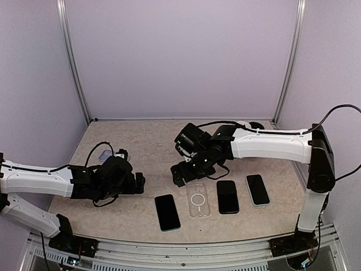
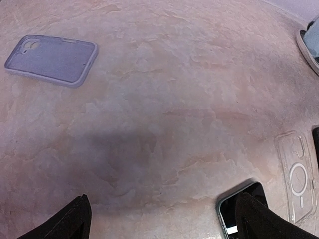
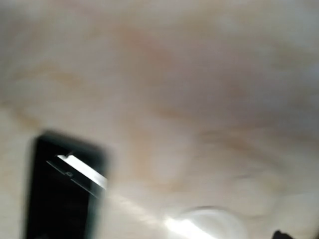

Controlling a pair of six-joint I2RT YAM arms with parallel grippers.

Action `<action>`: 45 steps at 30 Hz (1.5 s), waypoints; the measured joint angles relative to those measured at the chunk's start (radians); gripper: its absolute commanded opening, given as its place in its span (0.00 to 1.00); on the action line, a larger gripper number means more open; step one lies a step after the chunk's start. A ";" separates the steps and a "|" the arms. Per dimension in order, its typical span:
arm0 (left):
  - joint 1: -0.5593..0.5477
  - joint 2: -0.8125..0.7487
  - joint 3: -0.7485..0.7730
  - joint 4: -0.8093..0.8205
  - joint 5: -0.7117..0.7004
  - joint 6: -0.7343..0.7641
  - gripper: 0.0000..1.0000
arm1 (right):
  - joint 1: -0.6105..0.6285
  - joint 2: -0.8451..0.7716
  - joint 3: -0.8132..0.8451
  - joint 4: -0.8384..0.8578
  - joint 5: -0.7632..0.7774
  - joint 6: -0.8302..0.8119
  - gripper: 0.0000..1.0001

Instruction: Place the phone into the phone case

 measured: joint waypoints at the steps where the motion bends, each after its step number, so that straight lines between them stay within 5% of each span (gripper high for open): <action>1: 0.000 -0.010 0.000 -0.019 -0.021 -0.032 0.99 | 0.037 0.020 0.032 -0.011 0.032 0.022 0.99; 8: 0.011 -0.103 0.000 -0.124 -0.123 -0.173 0.99 | 0.219 0.283 0.290 -0.142 0.127 0.180 0.99; 33: 0.089 -0.153 -0.062 -0.095 -0.132 -0.108 0.99 | 0.291 0.571 0.578 -0.343 0.068 0.355 0.99; 36: 0.110 -0.167 -0.074 -0.092 -0.119 -0.100 0.99 | 0.294 0.584 0.607 -0.381 0.075 0.362 0.92; 40: 0.126 -0.170 -0.077 -0.085 -0.106 -0.090 0.99 | 0.296 0.589 0.616 -0.416 0.094 0.363 0.66; 45: 0.133 -0.153 -0.077 -0.072 -0.089 -0.076 0.99 | 0.295 0.540 0.531 -0.372 0.109 0.331 0.49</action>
